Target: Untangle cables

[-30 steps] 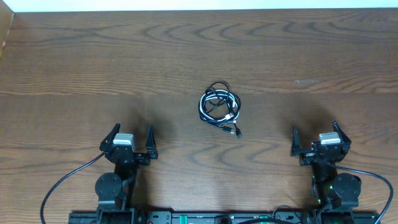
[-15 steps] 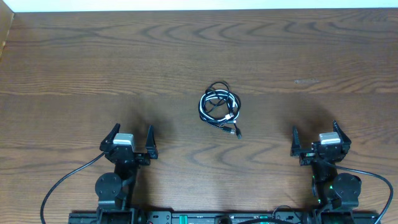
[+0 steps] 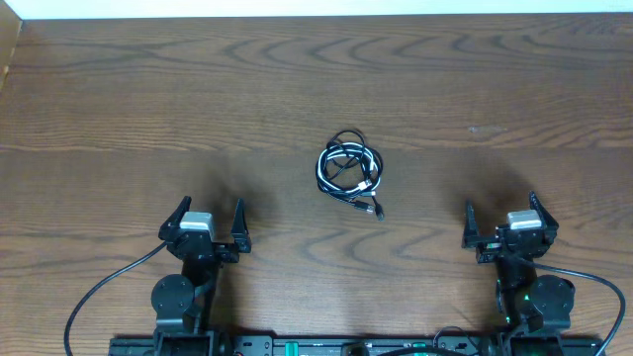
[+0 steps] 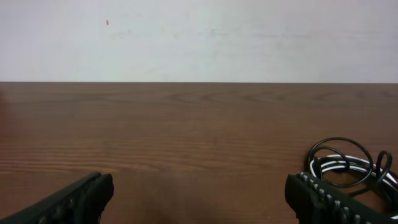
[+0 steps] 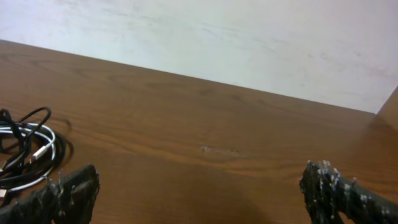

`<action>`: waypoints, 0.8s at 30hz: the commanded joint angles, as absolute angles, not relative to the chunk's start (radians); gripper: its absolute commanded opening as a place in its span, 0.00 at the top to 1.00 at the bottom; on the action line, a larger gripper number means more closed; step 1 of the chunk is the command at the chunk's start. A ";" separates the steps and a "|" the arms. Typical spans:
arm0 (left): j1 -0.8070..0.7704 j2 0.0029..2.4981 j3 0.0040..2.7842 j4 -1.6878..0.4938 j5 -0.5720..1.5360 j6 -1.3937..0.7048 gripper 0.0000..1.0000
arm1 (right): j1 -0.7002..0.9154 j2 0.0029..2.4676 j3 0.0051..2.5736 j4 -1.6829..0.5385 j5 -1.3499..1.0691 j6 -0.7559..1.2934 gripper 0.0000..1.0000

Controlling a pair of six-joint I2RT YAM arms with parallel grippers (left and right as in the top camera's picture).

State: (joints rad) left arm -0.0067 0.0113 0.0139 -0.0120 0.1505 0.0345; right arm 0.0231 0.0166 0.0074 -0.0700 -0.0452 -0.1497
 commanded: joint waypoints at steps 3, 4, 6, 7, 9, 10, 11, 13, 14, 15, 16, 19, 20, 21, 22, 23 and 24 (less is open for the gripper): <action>-0.007 0.011 0.004 -0.059 0.163 0.049 0.06 | 0.026 0.009 0.006 -0.072 -0.051 -0.143 0.01; -0.007 0.011 0.004 -0.059 0.164 0.048 0.06 | 0.026 0.009 0.006 -0.072 -0.051 -0.143 0.01; -0.007 0.011 0.004 -0.059 0.164 0.048 0.06 | 0.026 0.009 0.006 -0.072 -0.051 -0.143 0.01; -0.007 0.011 0.004 -0.059 0.164 0.048 0.06 | 0.026 0.009 0.006 -0.072 -0.051 -0.143 0.01; -0.007 0.011 0.004 -0.058 0.164 0.048 0.06 | 0.026 0.009 0.006 -0.072 -0.051 -0.143 0.01; -0.007 0.011 0.004 -0.057 0.164 0.049 0.06 | 0.026 0.009 0.006 -0.072 -0.051 -0.143 0.01; -0.007 0.011 0.004 -0.056 0.164 0.048 0.06 | 0.026 0.009 0.006 -0.066 -0.051 -0.143 0.01; -0.007 0.011 0.004 -0.056 0.164 0.048 0.06 | 0.026 0.009 0.006 -0.063 -0.055 -0.143 0.01; -0.007 0.011 0.004 -0.054 0.168 0.048 0.06 | 0.026 0.009 0.006 -0.064 -0.055 -0.143 0.01; -0.007 0.011 0.004 -0.052 0.168 0.048 0.06 | 0.026 0.009 0.006 -0.064 -0.055 -0.143 0.01; -0.007 0.011 0.004 -0.052 0.169 0.048 0.06 | 0.026 0.009 0.006 -0.070 -0.055 -0.143 0.01; -0.007 0.011 0.006 -0.051 0.196 0.048 0.06 | 0.026 0.009 0.006 -0.072 -0.060 -0.142 0.01; -0.007 0.011 0.009 -0.052 0.202 0.047 0.06 | 0.026 0.009 0.006 -0.071 -0.063 -0.142 0.01; -0.007 0.011 0.011 -0.052 0.204 0.047 0.06 | 0.026 0.009 0.006 -0.071 -0.063 -0.142 0.01; -0.007 0.011 0.021 -0.052 0.205 0.048 0.06 | 0.026 0.009 0.006 -0.069 -0.063 -0.143 0.01; -0.007 0.011 0.029 -0.052 0.205 0.049 0.06 | 0.026 0.009 0.006 -0.070 -0.062 -0.143 0.01; -0.007 0.011 0.037 -0.052 0.204 0.049 0.06 | 0.026 0.009 0.006 -0.070 -0.062 -0.143 0.01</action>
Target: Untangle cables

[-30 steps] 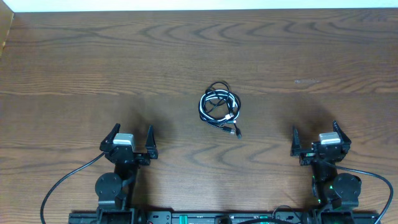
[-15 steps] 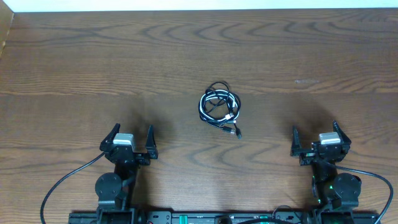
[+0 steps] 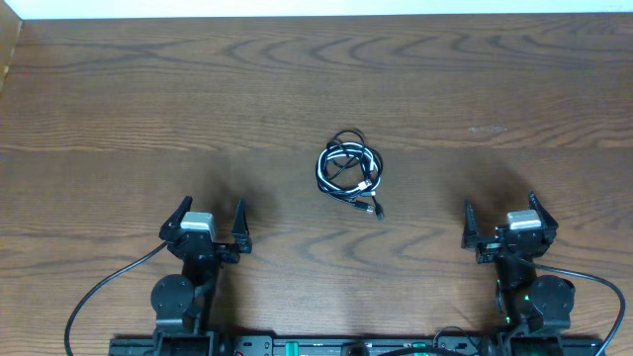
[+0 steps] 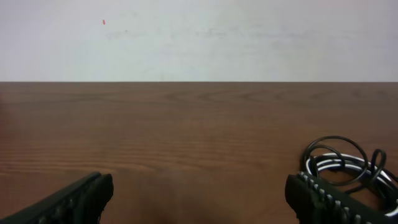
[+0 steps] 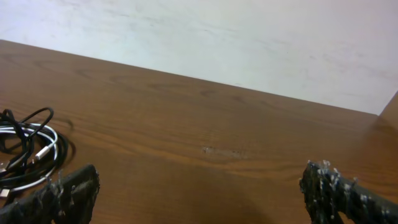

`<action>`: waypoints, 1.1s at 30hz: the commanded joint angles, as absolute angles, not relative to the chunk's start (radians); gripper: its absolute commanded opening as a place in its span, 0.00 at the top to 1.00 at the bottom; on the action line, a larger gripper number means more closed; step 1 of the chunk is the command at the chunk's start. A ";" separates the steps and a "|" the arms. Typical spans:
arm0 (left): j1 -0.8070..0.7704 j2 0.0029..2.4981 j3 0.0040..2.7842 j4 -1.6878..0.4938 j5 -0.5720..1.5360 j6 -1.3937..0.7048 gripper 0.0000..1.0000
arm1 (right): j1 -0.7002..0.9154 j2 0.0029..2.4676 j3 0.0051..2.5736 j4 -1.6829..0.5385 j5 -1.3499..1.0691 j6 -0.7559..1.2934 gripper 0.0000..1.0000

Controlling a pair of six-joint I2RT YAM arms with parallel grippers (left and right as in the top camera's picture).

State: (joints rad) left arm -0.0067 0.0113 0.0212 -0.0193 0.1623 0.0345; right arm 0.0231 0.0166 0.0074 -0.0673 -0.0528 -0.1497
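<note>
A tangled bundle of black and white cables (image 3: 349, 173) lies in a small coil on the wooden table (image 3: 148, 109), a plug end sticking out toward the front. It shows at the lower right of the left wrist view, cables (image 4: 348, 165), and at the lower left of the right wrist view, cables (image 5: 28, 149). My left gripper (image 3: 207, 220) stands open near the front edge, left of the bundle and apart from it. My right gripper (image 3: 506, 220) stands open at the front right, also apart. Neither holds anything.
A pale wall (image 4: 199, 37) runs behind the table's far edge. A faint scuff (image 5: 221, 150) marks the wood ahead of the right gripper. Each arm's own black lead (image 3: 99, 292) trails at the front edge.
The left wrist view has shifted very slightly, so the cables sit a touch higher in it. The bundle and both open grippers stay where they were.
</note>
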 commanded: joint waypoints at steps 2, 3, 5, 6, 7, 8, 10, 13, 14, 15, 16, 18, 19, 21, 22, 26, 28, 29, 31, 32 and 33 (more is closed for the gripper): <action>-0.007 0.012 0.049 -0.052 0.205 0.048 0.06 | 0.026 0.009 0.006 -0.055 -0.059 -0.144 0.01; -0.007 0.012 0.056 -0.053 0.206 0.048 0.06 | 0.026 0.009 0.006 -0.038 -0.067 -0.143 0.01; -0.007 0.012 0.068 -0.069 0.213 0.048 0.06 | 0.026 0.009 0.006 -0.014 -0.082 -0.143 0.01; -0.007 0.012 0.073 -0.078 0.214 0.048 0.06 | 0.026 0.009 0.006 -0.006 -0.082 -0.143 0.01; -0.007 0.013 0.080 -0.087 0.217 0.048 0.06 | 0.026 0.009 0.006 -0.003 -0.086 -0.143 0.01; -0.007 0.015 0.087 -0.093 0.218 0.048 0.06 | 0.026 0.009 0.006 -0.003 -0.094 -0.143 0.01; -0.007 0.024 0.112 -0.106 0.244 0.048 0.06 | 0.026 0.009 0.007 -0.004 -0.130 -0.143 0.01; -0.007 0.048 0.163 -0.127 0.300 0.047 0.06 | 0.026 0.009 0.015 -0.011 -0.201 -0.142 0.01; -0.007 0.059 0.179 -0.130 0.311 0.046 0.06 | 0.026 0.009 0.020 -0.017 -0.219 -0.139 0.01; -0.007 0.074 0.197 -0.131 0.317 0.041 0.06 | 0.026 0.009 0.023 -0.020 -0.219 -0.123 0.01; -0.007 0.088 0.212 -0.130 0.324 0.041 0.06 | 0.026 0.010 0.026 -0.020 -0.219 -0.107 0.01; -0.007 0.126 0.245 -0.131 0.326 0.041 0.06 | 0.026 0.014 0.033 -0.019 -0.220 -0.097 0.01; -0.007 0.147 0.264 -0.130 0.330 0.041 0.06 | 0.026 0.016 0.037 -0.019 -0.220 -0.090 0.01; -0.007 0.191 0.304 -0.130 0.333 0.041 0.06 | 0.026 0.021 0.048 -0.019 -0.221 -0.081 0.01; -0.007 0.210 0.323 -0.130 0.333 0.041 0.06 | 0.026 0.024 0.054 -0.019 -0.223 -0.075 0.01; -0.007 0.300 0.412 -0.130 0.333 0.041 0.06 | 0.026 0.053 0.089 -0.019 -0.266 -0.075 0.01; -0.007 0.345 0.453 -0.130 0.353 0.041 0.06 | 0.026 0.081 0.113 -0.019 -0.273 -0.075 0.01; -0.007 0.371 0.474 -0.131 0.368 0.040 0.06 | 0.026 0.096 0.125 -0.019 -0.273 -0.075 0.01; -0.007 0.419 0.505 -0.131 0.407 0.040 0.06 | 0.026 0.136 0.159 -0.019 -0.273 -0.075 0.01; -0.007 0.443 0.517 -0.131 0.424 0.039 0.06 | 0.026 0.157 0.175 -0.019 -0.274 -0.075 0.01; -0.007 0.466 0.528 -0.131 0.438 0.035 0.06 | 0.026 0.184 0.197 -0.019 -0.282 -0.075 0.01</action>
